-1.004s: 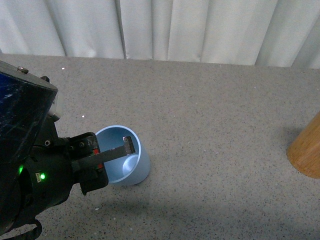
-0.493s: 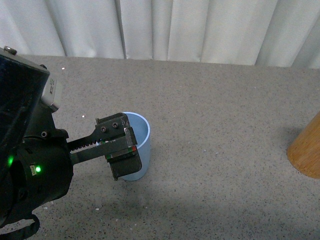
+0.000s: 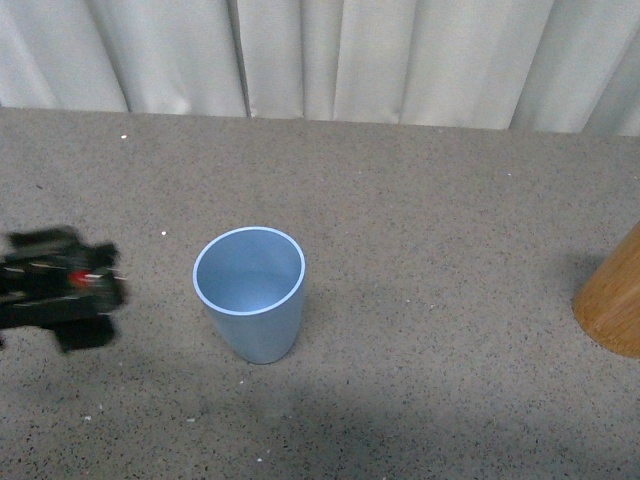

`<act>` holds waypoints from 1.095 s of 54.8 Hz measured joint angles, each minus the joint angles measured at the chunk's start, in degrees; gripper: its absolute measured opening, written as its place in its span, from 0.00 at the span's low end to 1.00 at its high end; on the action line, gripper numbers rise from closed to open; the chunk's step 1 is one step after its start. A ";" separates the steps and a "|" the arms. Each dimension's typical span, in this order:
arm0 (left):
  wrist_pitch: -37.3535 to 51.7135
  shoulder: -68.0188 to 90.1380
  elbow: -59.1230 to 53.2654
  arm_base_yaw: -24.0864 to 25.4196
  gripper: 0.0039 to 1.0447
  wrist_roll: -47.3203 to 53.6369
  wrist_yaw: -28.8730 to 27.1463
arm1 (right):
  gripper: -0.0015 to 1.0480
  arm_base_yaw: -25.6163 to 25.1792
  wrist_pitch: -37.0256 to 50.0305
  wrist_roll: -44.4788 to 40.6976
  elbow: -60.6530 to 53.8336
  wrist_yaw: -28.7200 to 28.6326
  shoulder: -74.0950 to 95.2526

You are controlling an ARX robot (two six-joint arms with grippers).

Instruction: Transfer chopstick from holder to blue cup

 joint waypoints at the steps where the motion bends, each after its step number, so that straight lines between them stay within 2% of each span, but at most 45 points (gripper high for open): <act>1: 5.07 -3.65 -2.29 3.30 0.52 4.17 3.15 | 0.91 0.00 0.00 0.02 0.00 0.04 0.00; 3: 7.06 -10.64 -4.48 9.27 0.44 7.96 8.81 | 0.91 0.00 0.00 0.02 0.00 0.09 0.00; 6: 2.71 -18.82 -6.01 14.91 0.34 10.93 13.05 | 0.91 0.00 0.00 0.02 0.00 0.11 0.00; 9: -5.51 -28.33 -6.93 17.31 0.21 12.72 13.64 | 0.91 0.00 0.00 0.00 0.00 -0.13 0.00; 14: -23.52 -46.21 -7.04 17.68 0.04 14.10 14.40 | 0.91 0.00 -0.02 0.00 0.00 -0.09 0.02; 21: -51.95 -74.07 -5.81 17.77 0.03 14.64 14.75 | 0.91 0.00 -0.02 0.02 0.00 0.02 0.00; 25: -62.07 -85.15 -5.81 17.79 0.03 14.95 14.75 | 0.91 0.00 -0.02 0.02 0.00 0.09 0.00; 60: -63.21 -87.12 -5.81 17.79 0.05 15.17 14.71 | 0.91 0.02 -0.02 0.07 0.00 0.07 0.02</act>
